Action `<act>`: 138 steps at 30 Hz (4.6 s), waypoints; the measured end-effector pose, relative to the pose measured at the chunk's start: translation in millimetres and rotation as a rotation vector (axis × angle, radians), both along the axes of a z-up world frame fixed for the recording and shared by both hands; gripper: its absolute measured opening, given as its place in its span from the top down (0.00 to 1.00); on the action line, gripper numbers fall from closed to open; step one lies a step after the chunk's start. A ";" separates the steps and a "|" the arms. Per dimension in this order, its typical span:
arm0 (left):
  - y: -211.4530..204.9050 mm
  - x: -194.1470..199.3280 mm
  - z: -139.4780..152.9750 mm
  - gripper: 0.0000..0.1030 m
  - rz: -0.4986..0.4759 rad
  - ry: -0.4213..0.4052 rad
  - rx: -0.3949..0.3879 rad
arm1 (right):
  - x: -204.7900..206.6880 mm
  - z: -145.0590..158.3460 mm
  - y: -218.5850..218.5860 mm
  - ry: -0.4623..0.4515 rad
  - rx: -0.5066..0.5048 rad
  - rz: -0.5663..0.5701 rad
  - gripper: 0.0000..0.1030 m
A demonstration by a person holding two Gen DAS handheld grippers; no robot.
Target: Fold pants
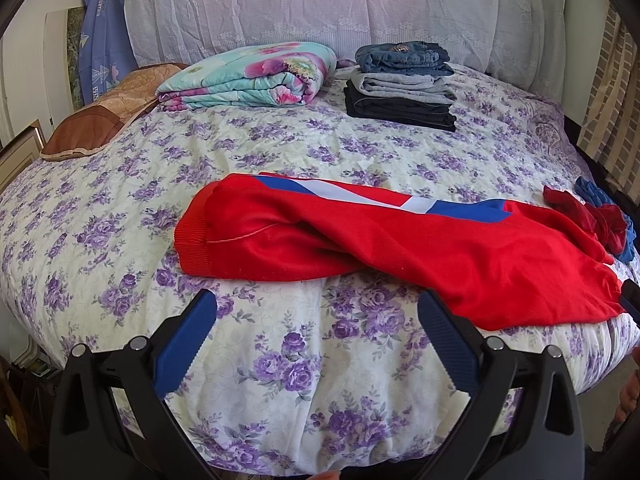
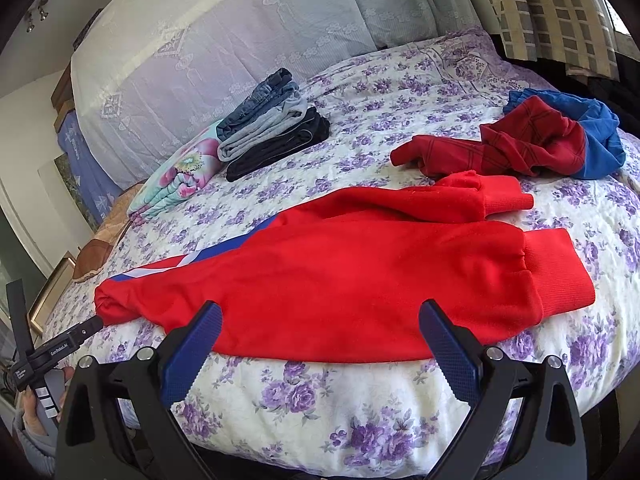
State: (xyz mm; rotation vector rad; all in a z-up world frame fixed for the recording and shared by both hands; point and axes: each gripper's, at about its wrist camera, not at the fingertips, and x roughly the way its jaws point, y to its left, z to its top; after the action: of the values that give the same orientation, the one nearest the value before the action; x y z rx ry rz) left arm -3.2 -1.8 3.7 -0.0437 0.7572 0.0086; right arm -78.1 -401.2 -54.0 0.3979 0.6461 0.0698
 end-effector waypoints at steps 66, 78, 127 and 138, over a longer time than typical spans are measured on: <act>5.9 -1.4 -13.2 0.05 0.011 0.023 -0.056 | -12.5 -9.0 -35.3 0.018 0.026 -0.065 0.04; 37.9 3.5 -20.1 0.05 0.000 0.031 -0.167 | -38.1 -28.4 -78.0 0.063 0.154 -0.125 0.04; 114.7 78.3 -2.7 0.17 -0.039 0.024 -0.621 | 126.3 74.2 -132.5 -0.269 0.471 0.010 0.84; 153.0 119.2 -25.1 0.15 0.047 0.053 -0.567 | 191.2 130.2 -128.3 -0.291 0.377 0.044 0.84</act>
State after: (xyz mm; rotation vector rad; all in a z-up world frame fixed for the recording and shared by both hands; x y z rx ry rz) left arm 115.9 151.1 -21.3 -0.6024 0.7926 -0.1611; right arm 113.1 -529.5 76.2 0.7221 0.3515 0.2892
